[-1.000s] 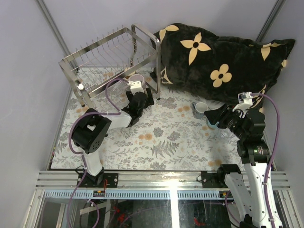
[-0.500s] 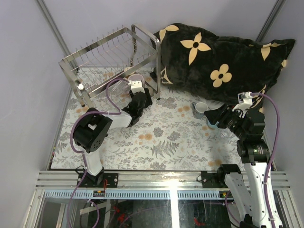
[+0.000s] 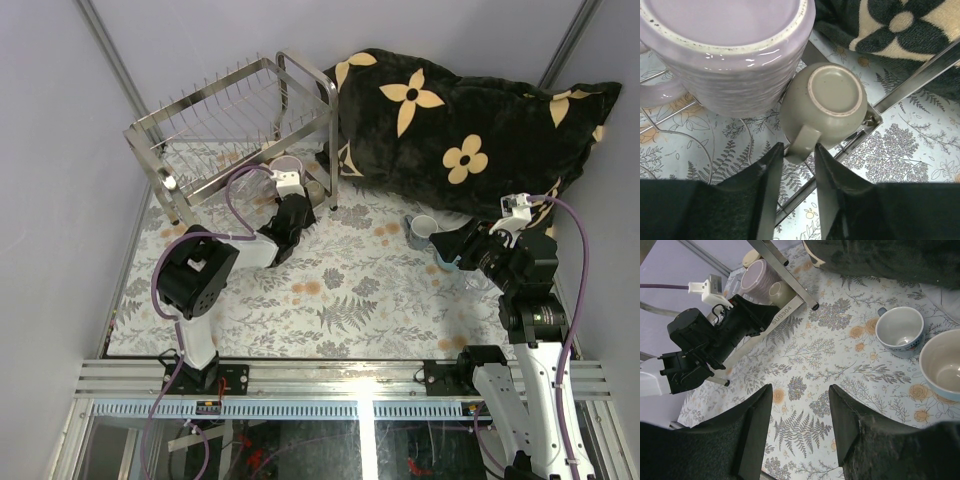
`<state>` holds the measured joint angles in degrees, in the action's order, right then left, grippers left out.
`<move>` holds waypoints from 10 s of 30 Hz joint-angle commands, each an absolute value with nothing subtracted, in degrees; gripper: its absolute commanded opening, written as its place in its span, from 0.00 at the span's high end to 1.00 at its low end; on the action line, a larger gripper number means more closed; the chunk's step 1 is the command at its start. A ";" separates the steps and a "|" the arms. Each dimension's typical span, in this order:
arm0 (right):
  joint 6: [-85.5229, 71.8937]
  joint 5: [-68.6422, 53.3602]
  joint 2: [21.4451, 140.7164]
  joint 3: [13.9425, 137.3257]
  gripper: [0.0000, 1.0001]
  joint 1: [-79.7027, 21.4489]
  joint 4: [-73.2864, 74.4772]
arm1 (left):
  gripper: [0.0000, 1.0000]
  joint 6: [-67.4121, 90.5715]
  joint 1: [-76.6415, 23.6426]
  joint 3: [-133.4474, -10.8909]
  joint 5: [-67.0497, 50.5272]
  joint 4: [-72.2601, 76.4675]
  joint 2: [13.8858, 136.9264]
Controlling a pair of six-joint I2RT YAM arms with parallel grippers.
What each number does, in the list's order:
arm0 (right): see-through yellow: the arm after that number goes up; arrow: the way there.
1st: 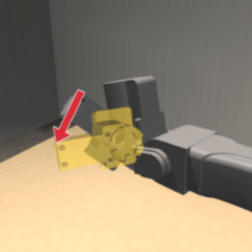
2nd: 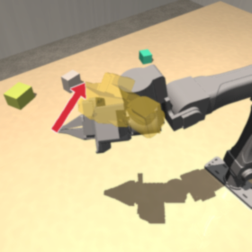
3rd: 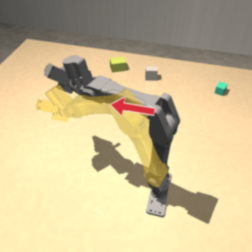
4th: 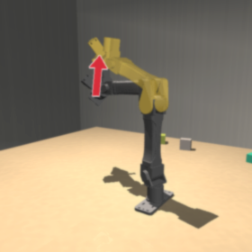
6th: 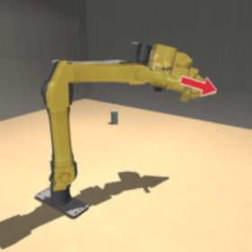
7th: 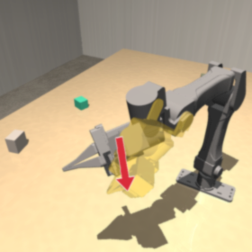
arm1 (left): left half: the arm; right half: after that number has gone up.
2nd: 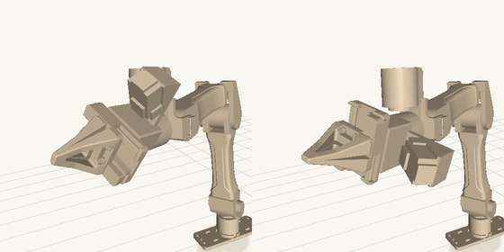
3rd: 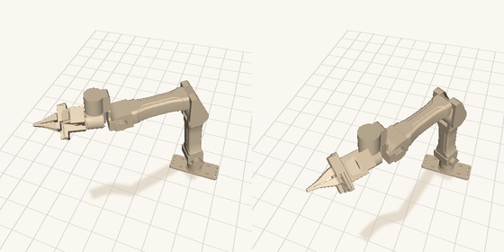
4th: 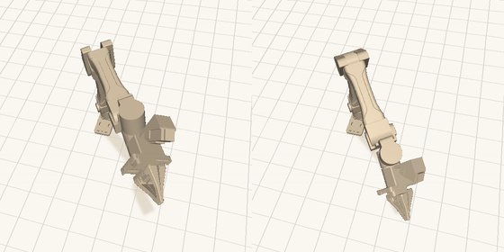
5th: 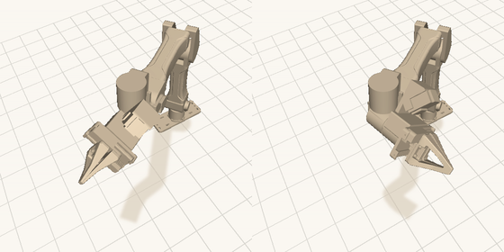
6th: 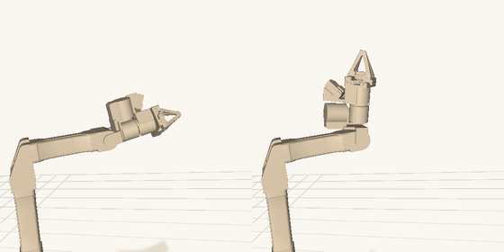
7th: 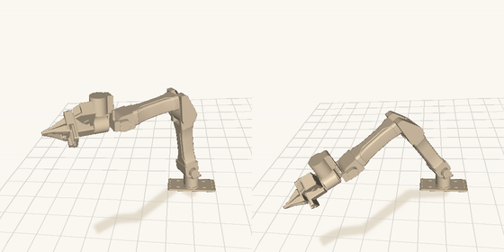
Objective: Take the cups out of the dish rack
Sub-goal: Unload the cup from the dish rack, then place the cup at the center of the board, then unload the cup from the dish rack.
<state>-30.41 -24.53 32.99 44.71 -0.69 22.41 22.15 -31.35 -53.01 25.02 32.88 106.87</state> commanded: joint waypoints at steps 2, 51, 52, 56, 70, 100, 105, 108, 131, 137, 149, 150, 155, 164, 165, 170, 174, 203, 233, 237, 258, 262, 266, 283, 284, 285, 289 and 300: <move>-30.31 -24.09 32.17 45.11 0.44 -0.62 21.13 | 0.81 22.89 -29.87 -54.44 25.64 33.42 107.78; -37.04 -28.80 32.13 39.68 0.44 -0.62 13.05 | 1.00 30.56 -37.61 -44.77 36.09 21.87 82.36; -37.35 -29.80 32.35 39.41 0.44 -0.62 12.22 | 1.00 31.94 -37.64 -43.75 34.88 21.28 80.83; -40.19 -36.51 34.07 37.23 0.44 -0.62 6.68 | 1.00 34.10 -37.58 -39.45 28.59 21.24 74.81; -41.28 -31.94 45.45 34.16 0.43 -17.85 -10.43 | 1.00 40.94 -37.62 -31.37 11.07 23.07 61.95; -54.60 -26.63 72.50 33.37 0.45 -35.46 -56.92 | 1.00 52.68 -37.62 -26.05 -5.19 31.18 55.27; -56.04 -25.49 75.72 33.63 0.48 -36.94 -61.45 | 1.00 53.61 -37.62 -26.37 -6.29 30.85 54.67; -56.21 -24.04 76.49 33.75 0.57 -37.62 -62.92 | 1.00 54.39 -37.63 -26.13 -6.86 30.94 54.77; -53.00 -16.92 73.98 32.56 1.00 -39.76 -60.92 | 0.27 52.23 -37.57 -25.58 -2.75 24.28 49.22; -43.47 -10.42 67.60 37.59 1.00 -39.81 -35.59 | 0.23 49.80 -37.51 -24.65 -0.24 19.46 45.56; -26.29 11.42 67.88 53.58 1.00 -39.81 14.58 | 0.23 47.21 -37.58 -20.75 2.37 17.22 41.67; -25.79 11.78 69.00 54.95 1.00 -39.81 17.02 | 0.22 46.94 -37.54 -20.84 2.22 17.19 41.91; -23.63 17.42 72.63 59.15 1.00 -39.81 28.75 | 0.22 46.60 -37.56 -20.30 2.15 17.61 42.80; -21.32 20.21 75.85 57.77 1.00 -35.38 35.72 | 0.22 47.71 -37.53 -18.74 -0.41 19.05 44.17; -21.17 18.19 75.93 56.86 1.00 -33.60 35.34 | 0.22 47.83 -37.55 -18.66 -0.62 18.92 44.33; -20.46 10.94 74.46 52.20 1.00 -26.73 31.52 | 0.22 48.78 -37.57 -17.93 -0.99 19.58 43.83; -21.08 12.95 76.14 53.00 1.00 -26.49 36.18 | 0.22 49.00 -37.55 -17.50 -0.52 19.76 43.33; -22.66 10.24 81.55 48.49 0.74 -26.42 36.93 | 0.20 49.57 -37.53 -16.76 -1.02 20.43 43.92; -26.53 -1.19 42.64 39.24 0.40 -26.39 7.36 | 0.22 33.49 -37.97 -39.52 31.67 12.14 69.85; -26.17 -4.04 43.63 39.36 0.38 -26.41 6.34 | 0.21 30.36 -37.92 -45.03 35.86 12.92 76.41; -25.35 -7.64 38.88 34.47 0.36 -26.37 0.05 | 0.09 17.92 -31.51 -45.13 42.73 33.62 94.81; -25.48 -7.90 37.62 33.90 0.36 -26.37 -0.01 | 0.08 17.79 -28.57 -44.07 39.73 38.42 96.62; -25.81 -7.90 36.66 33.00 0.36 -26.37 -0.73 | 0.07 16.46 -26.41 -42.50 38.42 44.25 98.77; -26.35 -8.35 35.28 31.86 0.36 -26.42 -1.10 | 0.06 20.79 -18.33 -37.80 25.79 63.62 103.92; -26.34 -8.35 35.31 31.84 0.36 -26.42 -1.12 | 0.06 21.24 -18.07 -38.09 25.32 63.25 104.18; -26.41 -8.39 35.34 31.74 0.36 -26.43 -1.17 | 0.06 21.61 -17.67 -38.09 24.66 63.53 104.32; -26.58 -8.31 35.59 31.56 0.36 -26.41 -1.25 | 0.06 21.30 -17.14 -38.59 21.84 64.53 104.76; -26.74 -8.23 36.46 31.39 0.36 -26.42 -1.65 | 0.07 19.73 -17.62 -41.46 17.12 61.49 106.08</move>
<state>-26.39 -7.22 36.36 31.18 -26.35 1.85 18.39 -18.22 -39.11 19.66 59.13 105.80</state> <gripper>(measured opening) 0.637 0.935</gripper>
